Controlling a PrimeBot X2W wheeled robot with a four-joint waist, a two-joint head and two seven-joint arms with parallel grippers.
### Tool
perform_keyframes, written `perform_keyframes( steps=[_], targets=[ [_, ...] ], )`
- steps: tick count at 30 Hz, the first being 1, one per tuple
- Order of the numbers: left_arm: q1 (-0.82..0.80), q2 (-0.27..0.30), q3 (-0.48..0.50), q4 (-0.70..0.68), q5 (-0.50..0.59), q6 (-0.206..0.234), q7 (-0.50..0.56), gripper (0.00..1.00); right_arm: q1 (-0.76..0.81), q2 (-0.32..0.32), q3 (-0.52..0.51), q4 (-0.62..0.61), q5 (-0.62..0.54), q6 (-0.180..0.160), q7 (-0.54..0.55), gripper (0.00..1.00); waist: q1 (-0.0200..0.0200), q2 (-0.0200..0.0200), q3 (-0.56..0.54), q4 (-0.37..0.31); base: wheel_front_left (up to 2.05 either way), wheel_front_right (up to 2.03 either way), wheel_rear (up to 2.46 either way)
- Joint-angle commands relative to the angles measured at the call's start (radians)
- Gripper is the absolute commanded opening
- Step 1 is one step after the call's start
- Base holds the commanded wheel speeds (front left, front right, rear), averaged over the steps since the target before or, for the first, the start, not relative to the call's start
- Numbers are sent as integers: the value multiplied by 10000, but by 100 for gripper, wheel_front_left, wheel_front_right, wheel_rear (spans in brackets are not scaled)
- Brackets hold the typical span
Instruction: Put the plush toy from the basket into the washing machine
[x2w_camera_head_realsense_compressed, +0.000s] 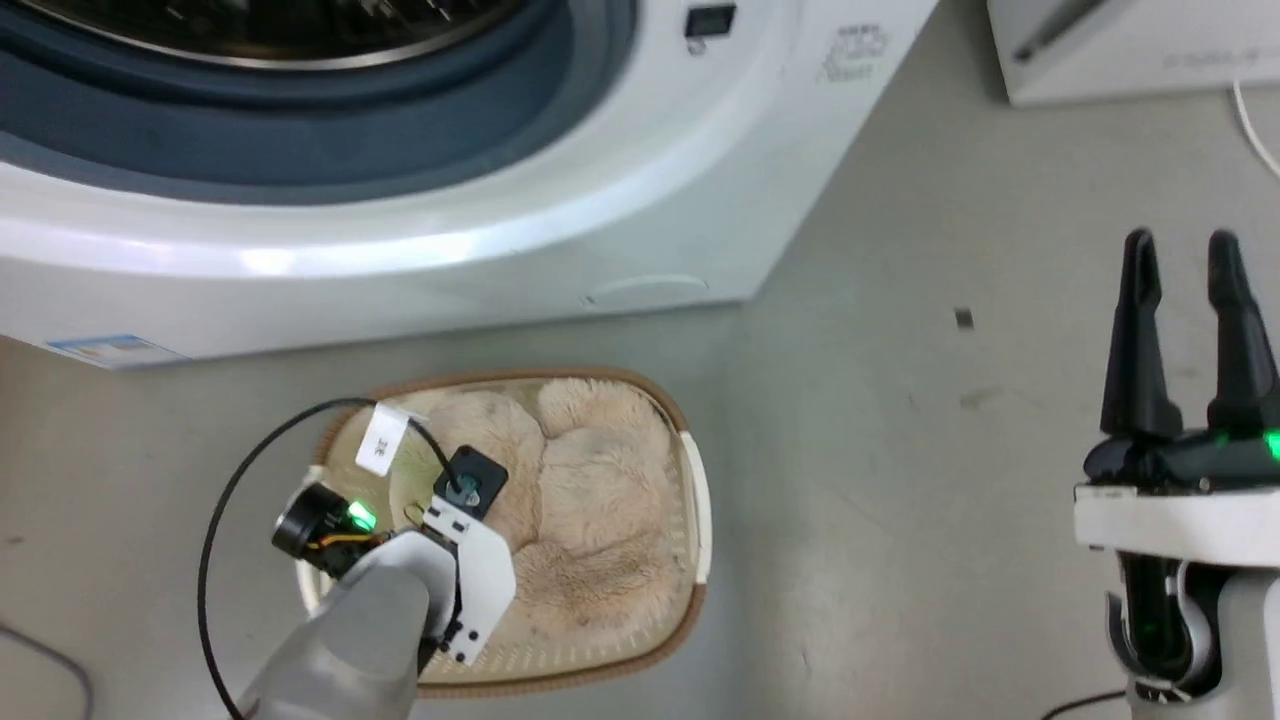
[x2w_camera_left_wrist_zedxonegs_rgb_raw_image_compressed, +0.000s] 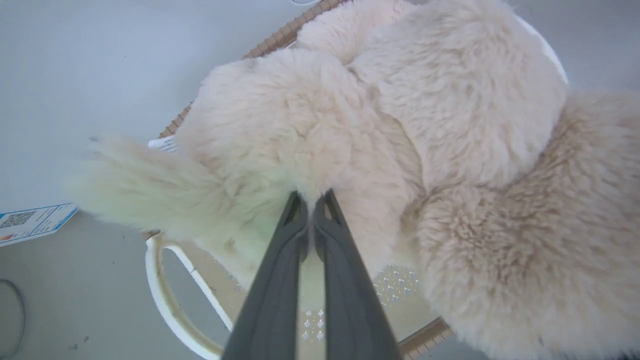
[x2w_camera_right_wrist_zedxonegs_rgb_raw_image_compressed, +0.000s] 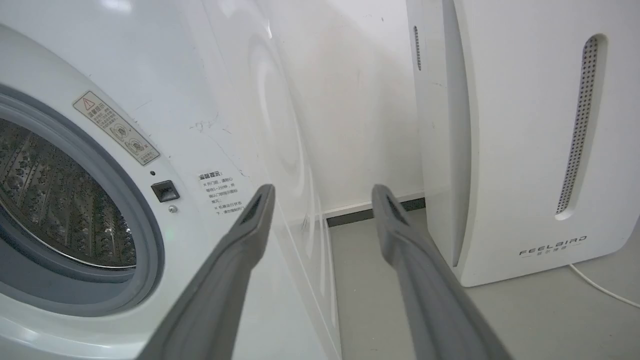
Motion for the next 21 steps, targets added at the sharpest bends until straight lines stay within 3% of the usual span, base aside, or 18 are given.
perform_keyframes(
  steps=[1,13,21],
  targets=[
    [153,-73,24,-12,-133,-22,-196,0,221,-4,-39,68,-89,6,-44,100,1,0,-653,403,0,0,0],
    [1014,-556,-4,-463,-597,173,-1226,0,1457,-4,-240,326,-308,6,-44,100,1,0,-2419,1099,0,0,0],
    [1713,-468,269,-2055,-882,638,-1284,0,1978,-4,-316,404,-333,6,-44,100,1,0,-3119,1425,0,0,0]
  ],
)
